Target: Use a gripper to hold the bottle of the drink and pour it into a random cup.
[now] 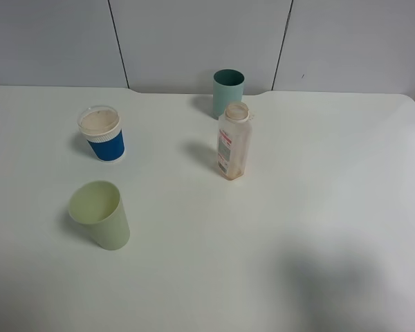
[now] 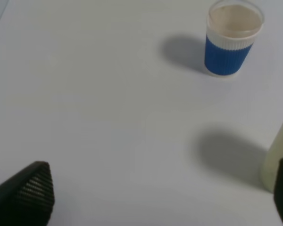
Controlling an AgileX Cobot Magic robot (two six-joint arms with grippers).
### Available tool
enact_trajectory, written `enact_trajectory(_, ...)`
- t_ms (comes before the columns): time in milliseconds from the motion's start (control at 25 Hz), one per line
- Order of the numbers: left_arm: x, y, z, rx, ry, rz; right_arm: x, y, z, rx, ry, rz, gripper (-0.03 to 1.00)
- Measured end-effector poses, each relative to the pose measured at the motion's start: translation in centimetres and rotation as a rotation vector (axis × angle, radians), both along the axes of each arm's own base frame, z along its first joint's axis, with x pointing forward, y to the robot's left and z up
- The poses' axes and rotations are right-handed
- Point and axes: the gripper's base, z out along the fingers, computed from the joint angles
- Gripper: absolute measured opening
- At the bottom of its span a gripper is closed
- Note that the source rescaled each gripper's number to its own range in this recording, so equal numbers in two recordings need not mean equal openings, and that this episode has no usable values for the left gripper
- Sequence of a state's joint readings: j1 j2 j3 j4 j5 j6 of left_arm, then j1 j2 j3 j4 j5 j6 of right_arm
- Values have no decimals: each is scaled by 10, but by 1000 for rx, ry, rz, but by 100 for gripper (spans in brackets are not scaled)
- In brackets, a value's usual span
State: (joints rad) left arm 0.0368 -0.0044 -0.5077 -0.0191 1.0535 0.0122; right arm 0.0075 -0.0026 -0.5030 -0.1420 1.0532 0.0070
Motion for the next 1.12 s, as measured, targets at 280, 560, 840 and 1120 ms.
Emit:
enact_trajectory(280, 0, 0, 0, 0, 0, 0, 0, 0, 0, 4, 0, -2, 92)
enact_trajectory(560, 0, 0, 0, 0, 0, 0, 0, 0, 0, 4, 0, -2, 92)
enact_trajectory(840, 0, 0, 0, 0, 0, 0, 0, 0, 0, 4, 0, -2, 92)
enact_trajectory(1120, 0, 0, 0, 0, 0, 0, 0, 0, 0, 4, 0, -2, 92)
